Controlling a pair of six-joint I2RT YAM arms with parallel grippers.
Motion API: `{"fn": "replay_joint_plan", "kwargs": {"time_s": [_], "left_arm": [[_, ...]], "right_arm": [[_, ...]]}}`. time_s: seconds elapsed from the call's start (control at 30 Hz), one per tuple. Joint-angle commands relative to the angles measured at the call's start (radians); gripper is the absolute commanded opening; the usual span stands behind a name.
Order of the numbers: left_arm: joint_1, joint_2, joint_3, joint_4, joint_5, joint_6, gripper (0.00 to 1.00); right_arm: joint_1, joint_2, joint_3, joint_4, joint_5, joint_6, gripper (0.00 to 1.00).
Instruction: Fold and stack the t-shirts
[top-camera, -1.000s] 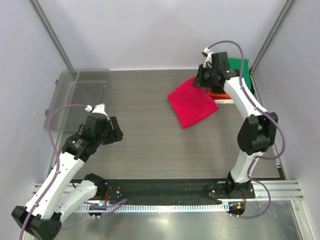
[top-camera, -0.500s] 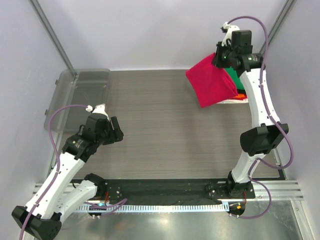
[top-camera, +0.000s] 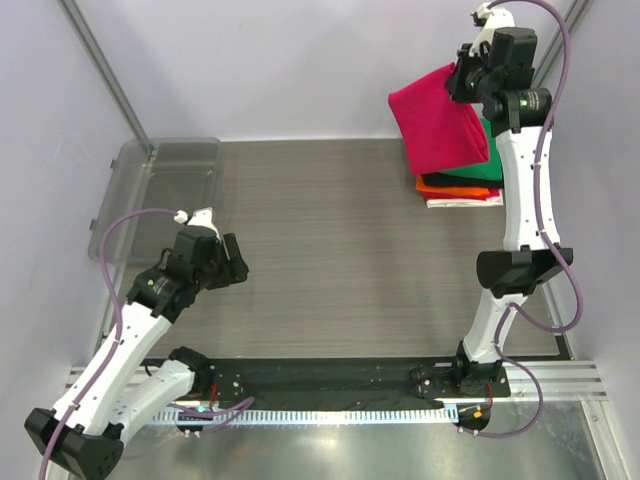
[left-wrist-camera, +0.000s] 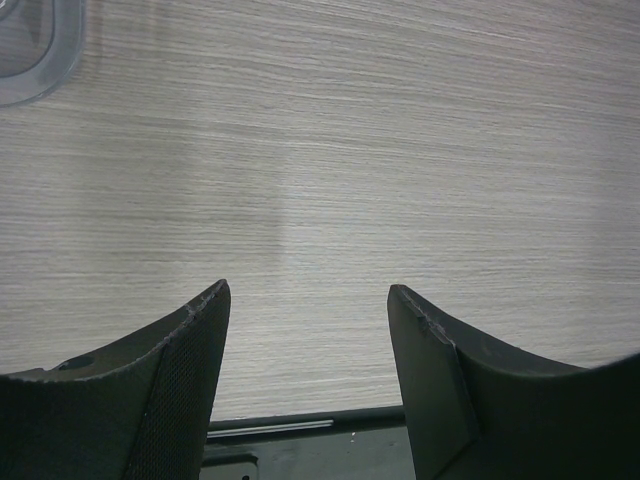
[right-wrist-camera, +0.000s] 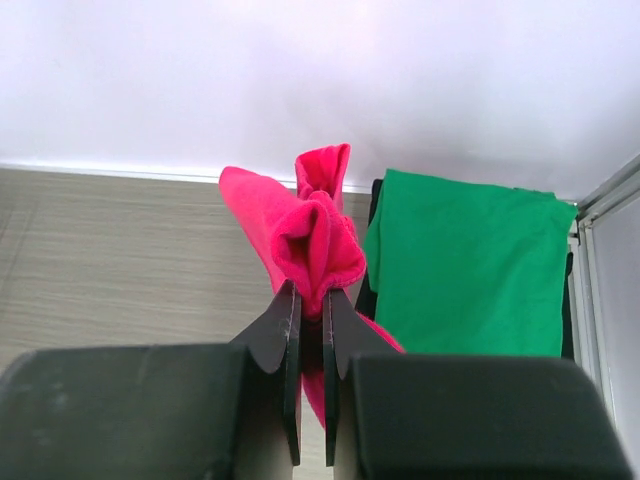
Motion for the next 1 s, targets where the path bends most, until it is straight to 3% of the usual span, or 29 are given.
{"fn": "replay_joint_plan", "kwargs": {"time_s": [0.0,0.23,0.5,0.97], "left_arm": [[-0.001,0.01,-0.002,0.035,0.019,0.021,0.65],[-0.001,0.022,-0.004,0.033,0.022,0.021,0.65],[-0.001,0.039,-0.007,0.035,0.026,0.019,0.65],[-0.002,0.094,-0.008,0.033,0.032,0.016,0.65]], "right_arm": [[-0.023,0.018,0.069,0.058,-0.024,0.003,0.01],[-0.049,0.066,0.087,0.089,-0.049,-0.004,0.01],[-0.182,0.146,0.116,0.138,-0.147,0.024,0.01],[-0.328,0.391,0.121,0.327,-0.265,0.015,0.01]]}}
